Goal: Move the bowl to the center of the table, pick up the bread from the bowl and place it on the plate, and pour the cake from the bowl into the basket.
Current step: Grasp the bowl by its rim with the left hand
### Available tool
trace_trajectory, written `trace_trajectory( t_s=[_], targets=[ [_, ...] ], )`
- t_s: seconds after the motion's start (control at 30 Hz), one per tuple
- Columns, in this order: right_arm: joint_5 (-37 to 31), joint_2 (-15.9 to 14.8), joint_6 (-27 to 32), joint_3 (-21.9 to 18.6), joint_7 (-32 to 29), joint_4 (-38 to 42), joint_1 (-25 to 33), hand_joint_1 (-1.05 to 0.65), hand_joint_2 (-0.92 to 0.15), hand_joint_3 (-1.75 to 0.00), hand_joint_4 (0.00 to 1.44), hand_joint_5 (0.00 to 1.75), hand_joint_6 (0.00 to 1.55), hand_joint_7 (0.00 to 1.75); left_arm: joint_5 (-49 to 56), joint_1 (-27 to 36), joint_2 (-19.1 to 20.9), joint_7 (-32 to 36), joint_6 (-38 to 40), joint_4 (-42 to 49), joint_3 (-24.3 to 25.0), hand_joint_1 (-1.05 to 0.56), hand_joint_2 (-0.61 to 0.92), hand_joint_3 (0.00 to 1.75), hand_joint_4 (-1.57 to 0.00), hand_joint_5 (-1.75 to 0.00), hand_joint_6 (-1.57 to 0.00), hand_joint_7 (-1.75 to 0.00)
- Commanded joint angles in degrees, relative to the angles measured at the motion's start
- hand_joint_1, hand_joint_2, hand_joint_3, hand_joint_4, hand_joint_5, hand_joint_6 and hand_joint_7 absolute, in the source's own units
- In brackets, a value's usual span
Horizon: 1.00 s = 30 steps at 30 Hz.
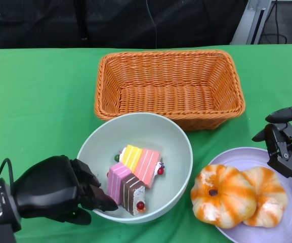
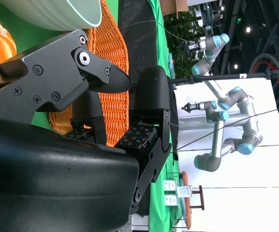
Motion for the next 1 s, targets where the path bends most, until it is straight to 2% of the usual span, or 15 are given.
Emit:
trace_trajectory(
  t_s=[0.03, 0.33, 0.63, 1.0],
  targets=[
    [0.2, -0.2, -0.1, -0.1, -0.2, -0.5, 0.6, -0.11, -0.61, -0.92, 0.76, 1.61, 0.70, 1.23, 0.9, -0.1, 0.5, -0.1, 1.0, -0.3, -0.3, -0.45, 0.92, 0.09, -0.93, -0.17, -0.93, -0.03],
    [-0.3, 0.2, -1.0, 0.0, -0.5, 0.1, 0.4, -0.11, -0.60, -0.94, 0.75, 1.61, 0.70, 1.25, -1.7, 2.9, 0.3, -5.8, 5.0, -8.2, 1.4, -0.45, 0.92, 0.16, -0.92, -0.20, -0.95, -0.03],
    [0.0, 0.5, 0.0, 0.2, -1.2, -1.7, 1.2, -0.11, -0.59, -0.96, 0.75, 1.62, 0.70, 1.24, -3.0, 2.8, -0.7, -11.7, 7.9, -10.0, 1.5, -0.48, 0.92, 0.15, -0.89, -0.20, -0.93, -0.01],
    [0.5, 0.8, 0.6, 0.0, -2.3, -3.0, 1.6, -0.11, -0.61, -0.94, 0.72, 1.62, 0.68, 1.24, -3.8, 1.7, -0.9, -17.4, 7.5, -10.6, 0.9, -0.49, 0.92, 0.14, -0.89, -0.22, -0.97, -0.04]
  ],
)
